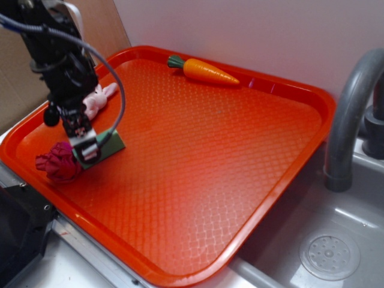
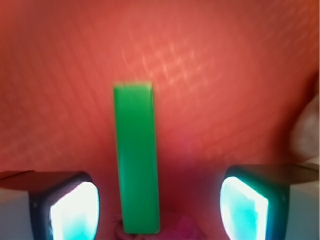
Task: Grab the green block.
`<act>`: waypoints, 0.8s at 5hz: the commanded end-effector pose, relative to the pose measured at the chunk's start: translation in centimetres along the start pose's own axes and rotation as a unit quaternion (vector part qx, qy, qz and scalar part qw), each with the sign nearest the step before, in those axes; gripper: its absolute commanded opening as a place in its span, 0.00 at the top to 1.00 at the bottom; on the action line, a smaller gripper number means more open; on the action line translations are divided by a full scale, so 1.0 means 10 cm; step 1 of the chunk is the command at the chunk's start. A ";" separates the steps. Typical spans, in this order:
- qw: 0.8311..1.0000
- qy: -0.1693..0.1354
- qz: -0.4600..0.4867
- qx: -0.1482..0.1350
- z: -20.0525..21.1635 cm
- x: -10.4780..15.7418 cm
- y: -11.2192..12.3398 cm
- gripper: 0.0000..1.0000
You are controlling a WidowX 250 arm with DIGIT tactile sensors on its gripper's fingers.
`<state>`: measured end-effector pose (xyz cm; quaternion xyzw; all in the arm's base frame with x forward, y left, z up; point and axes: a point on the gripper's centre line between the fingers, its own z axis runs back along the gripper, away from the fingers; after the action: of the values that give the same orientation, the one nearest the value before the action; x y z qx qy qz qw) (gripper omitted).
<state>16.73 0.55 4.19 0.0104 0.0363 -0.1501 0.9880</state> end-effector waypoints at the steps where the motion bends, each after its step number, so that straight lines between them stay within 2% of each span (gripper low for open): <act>1: 0.999 0.016 0.025 0.039 -0.12 0.02 0.08 1.00; 2: 0.998 0.013 0.024 0.063 -0.09 0.08 0.04 1.00; 4: 0.998 -0.011 0.033 0.058 0.16 0.25 0.06 1.00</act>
<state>18.93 0.56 4.95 0.0659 0.0378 -0.1137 0.9906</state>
